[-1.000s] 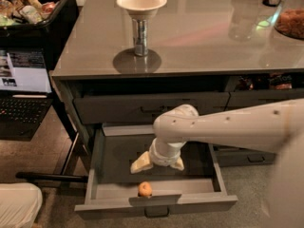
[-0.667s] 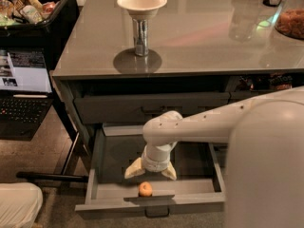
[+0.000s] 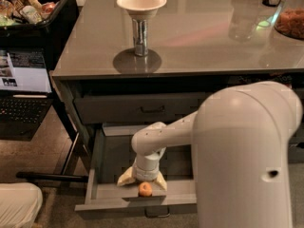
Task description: Pick orange from middle drawer and place on counter
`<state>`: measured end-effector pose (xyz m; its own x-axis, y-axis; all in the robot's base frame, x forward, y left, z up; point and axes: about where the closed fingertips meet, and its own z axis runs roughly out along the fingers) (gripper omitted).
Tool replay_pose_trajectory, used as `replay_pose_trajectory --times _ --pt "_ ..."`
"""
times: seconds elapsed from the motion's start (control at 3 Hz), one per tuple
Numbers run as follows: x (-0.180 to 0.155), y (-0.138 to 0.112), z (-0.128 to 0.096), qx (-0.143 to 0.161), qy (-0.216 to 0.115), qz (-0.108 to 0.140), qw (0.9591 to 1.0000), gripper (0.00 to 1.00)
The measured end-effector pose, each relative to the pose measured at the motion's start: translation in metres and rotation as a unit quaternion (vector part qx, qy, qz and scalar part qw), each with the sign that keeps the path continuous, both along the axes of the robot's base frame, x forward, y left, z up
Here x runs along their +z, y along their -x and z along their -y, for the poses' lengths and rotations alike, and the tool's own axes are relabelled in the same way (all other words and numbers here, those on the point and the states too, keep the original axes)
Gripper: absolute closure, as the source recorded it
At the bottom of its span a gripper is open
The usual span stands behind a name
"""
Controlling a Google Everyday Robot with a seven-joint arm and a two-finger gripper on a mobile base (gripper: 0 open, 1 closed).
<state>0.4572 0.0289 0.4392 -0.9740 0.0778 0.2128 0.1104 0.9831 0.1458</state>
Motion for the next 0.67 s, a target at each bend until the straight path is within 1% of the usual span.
replay_pose_trajectory --times 0.33,0.67 --pt "-0.023 -0.011 -0.009 -0.015 -0.007 0.006 0.9998 0.00" --pt "-0.047 -0.011 -0.012 -0.025 -0.016 0.008 0.9995 0.00"
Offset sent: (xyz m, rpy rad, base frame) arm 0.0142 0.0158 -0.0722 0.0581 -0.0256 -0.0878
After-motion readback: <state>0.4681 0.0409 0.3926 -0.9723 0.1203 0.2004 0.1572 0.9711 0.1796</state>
